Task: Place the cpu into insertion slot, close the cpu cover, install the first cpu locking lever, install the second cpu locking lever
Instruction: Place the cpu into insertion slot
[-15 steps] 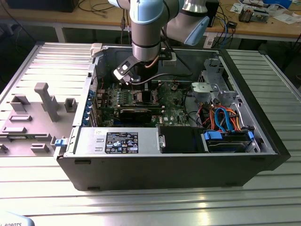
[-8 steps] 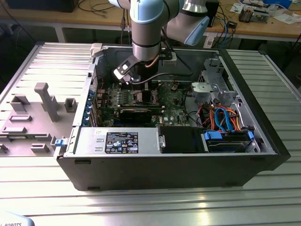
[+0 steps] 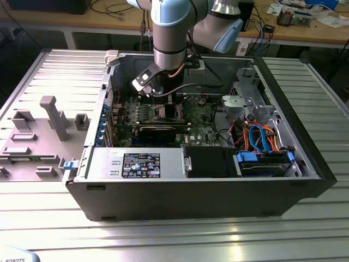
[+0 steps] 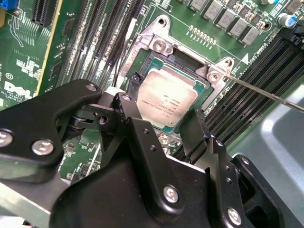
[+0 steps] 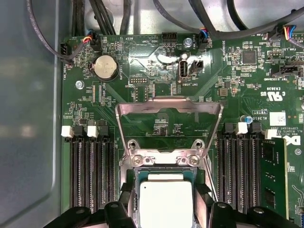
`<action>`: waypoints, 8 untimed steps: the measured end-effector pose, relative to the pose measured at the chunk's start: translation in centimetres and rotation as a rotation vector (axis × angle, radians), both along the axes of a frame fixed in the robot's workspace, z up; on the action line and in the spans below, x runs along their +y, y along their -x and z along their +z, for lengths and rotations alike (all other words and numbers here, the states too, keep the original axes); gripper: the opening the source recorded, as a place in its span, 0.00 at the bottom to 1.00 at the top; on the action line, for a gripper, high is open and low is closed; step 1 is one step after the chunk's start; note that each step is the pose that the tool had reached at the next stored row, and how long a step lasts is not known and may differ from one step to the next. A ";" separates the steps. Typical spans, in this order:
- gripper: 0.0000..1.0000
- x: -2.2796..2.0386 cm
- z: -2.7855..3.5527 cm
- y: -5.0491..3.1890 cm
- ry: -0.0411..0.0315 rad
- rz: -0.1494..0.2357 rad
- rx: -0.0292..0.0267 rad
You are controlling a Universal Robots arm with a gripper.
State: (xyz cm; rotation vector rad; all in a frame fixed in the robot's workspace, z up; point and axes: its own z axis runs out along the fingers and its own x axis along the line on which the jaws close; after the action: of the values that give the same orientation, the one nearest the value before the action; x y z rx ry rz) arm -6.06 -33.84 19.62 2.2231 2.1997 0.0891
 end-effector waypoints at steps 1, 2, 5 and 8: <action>0.60 -0.07 0.01 0.00 0.0007 0.000 0.0001; 0.60 -0.08 0.01 0.00 0.0008 0.000 0.0001; 0.60 -0.09 0.02 -0.01 0.0009 0.000 0.0002; 0.60 -0.09 0.15 -0.01 0.0008 0.000 0.0002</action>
State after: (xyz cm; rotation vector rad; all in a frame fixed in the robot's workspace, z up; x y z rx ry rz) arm -6.04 -33.93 19.77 2.2229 2.1994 0.0880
